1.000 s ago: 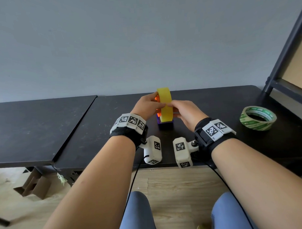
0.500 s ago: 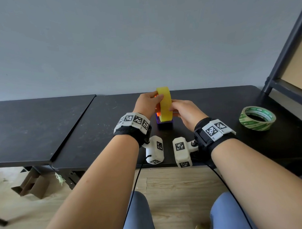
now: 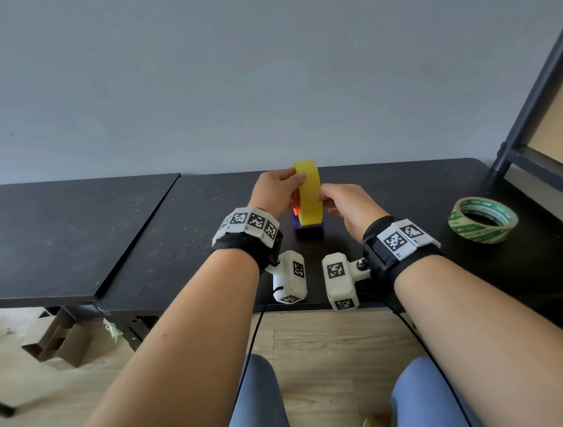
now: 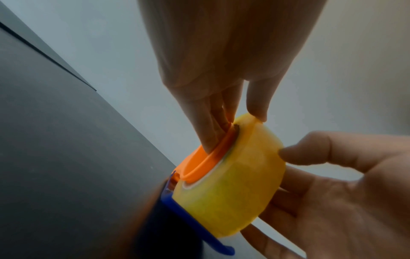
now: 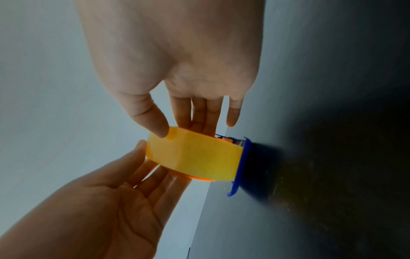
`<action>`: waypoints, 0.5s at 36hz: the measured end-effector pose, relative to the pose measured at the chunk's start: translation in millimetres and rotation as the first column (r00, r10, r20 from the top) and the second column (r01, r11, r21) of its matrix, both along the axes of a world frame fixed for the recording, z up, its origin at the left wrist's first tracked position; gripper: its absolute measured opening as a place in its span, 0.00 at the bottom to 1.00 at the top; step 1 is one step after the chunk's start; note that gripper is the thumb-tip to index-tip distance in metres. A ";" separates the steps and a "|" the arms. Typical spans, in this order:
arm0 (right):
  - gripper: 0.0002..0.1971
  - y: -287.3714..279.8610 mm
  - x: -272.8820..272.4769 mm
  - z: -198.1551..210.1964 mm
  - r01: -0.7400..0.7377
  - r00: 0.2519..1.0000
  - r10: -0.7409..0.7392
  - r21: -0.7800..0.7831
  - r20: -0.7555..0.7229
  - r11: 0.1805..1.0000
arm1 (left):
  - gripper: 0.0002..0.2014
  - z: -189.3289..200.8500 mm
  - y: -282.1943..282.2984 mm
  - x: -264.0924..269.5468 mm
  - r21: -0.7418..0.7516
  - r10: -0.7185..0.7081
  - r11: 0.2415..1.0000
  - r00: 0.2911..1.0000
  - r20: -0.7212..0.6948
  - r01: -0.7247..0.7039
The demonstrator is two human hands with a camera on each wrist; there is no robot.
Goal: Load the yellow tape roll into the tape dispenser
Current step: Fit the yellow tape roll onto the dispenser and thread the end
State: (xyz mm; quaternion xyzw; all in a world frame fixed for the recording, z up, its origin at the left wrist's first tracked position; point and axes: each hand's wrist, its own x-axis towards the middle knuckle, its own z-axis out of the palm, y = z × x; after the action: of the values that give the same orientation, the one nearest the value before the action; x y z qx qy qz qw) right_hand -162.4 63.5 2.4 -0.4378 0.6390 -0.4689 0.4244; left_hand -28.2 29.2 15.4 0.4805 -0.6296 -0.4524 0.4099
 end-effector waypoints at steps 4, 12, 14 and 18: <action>0.18 0.9 0.1 -0.2 -0.013 1.000 0.012 -0.005 -0.024 1.000 | 0.08 1.0 0.6 0.5 -0.004 0.005 1.000 1.000 0.007 -0.005; 0.14 6.3 0.0 -0.3 -0.114 0.993 0.113 -0.057 -0.026 0.992 | 0.08 -1.4 1.6 1.1 0.034 -0.020 0.999 1.000 -0.003 0.020; 0.15 6.9 0.6 -1.1 -0.099 0.995 0.098 -0.043 -0.030 0.994 | 0.07 -1.4 1.9 2.5 0.045 -0.041 0.998 0.999 0.000 0.041; 0.14 8.5 0.5 -0.4 -0.099 0.995 0.099 -0.035 -0.017 0.994 | 0.32 -4.7 -0.7 3.7 0.103 -0.077 0.992 0.997 0.015 0.075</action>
State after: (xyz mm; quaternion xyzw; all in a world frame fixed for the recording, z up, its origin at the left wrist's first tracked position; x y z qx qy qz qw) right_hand -161.9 72.0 2.0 -0.4799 0.6113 -0.4553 0.4345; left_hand -24.5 28.5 10.7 0.4808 -0.6275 -0.4946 0.3612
